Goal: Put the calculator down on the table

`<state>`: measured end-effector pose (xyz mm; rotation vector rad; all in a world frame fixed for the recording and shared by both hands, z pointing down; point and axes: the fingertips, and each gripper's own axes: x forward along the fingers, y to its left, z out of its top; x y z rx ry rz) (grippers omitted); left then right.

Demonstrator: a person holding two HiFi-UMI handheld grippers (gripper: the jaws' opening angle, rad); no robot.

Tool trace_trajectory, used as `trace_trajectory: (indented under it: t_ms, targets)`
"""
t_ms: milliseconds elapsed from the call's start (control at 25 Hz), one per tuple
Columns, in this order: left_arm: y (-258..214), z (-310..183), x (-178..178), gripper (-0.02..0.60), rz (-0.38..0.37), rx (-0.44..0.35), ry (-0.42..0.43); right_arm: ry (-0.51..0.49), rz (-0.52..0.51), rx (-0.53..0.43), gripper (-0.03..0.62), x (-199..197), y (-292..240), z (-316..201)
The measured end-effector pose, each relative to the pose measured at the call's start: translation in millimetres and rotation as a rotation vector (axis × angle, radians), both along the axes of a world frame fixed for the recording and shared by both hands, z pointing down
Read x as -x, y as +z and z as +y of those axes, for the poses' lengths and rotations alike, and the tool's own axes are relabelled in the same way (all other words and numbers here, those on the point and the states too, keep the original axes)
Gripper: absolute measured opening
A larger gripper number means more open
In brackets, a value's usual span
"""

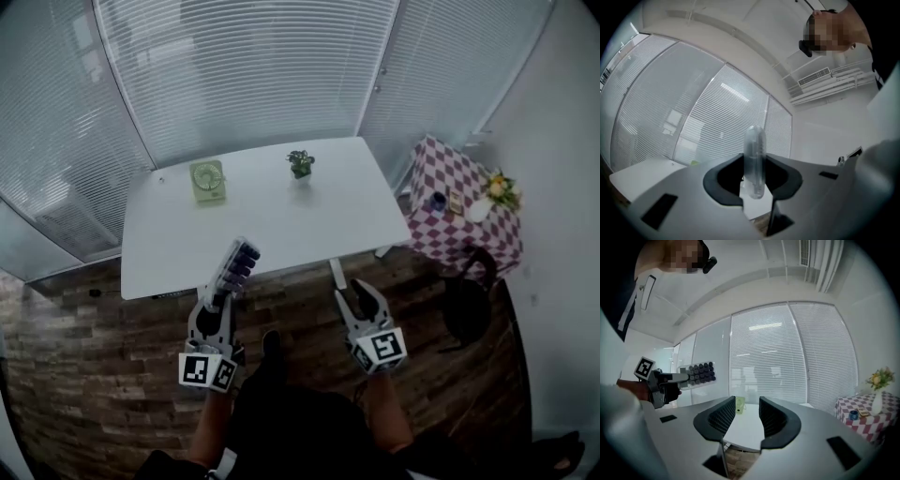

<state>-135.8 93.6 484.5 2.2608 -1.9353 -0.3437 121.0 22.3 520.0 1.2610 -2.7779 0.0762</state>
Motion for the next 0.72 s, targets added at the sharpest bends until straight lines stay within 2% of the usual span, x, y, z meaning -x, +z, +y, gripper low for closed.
trace_trajectory:
  t_ms: [440,720]
  targets:
    - [-3.1,-79.1,50.1,0.1,0.009,0.002,0.031,-0.001,-0.004,-0.002,0.143,51.2,-11.6,-74.3]
    - [-4.3,-137.3,74.2,0.1,0.022,0.01,0.066,0.035,-0.047,0.024,0.138,77.1,-20.8,-126.2]
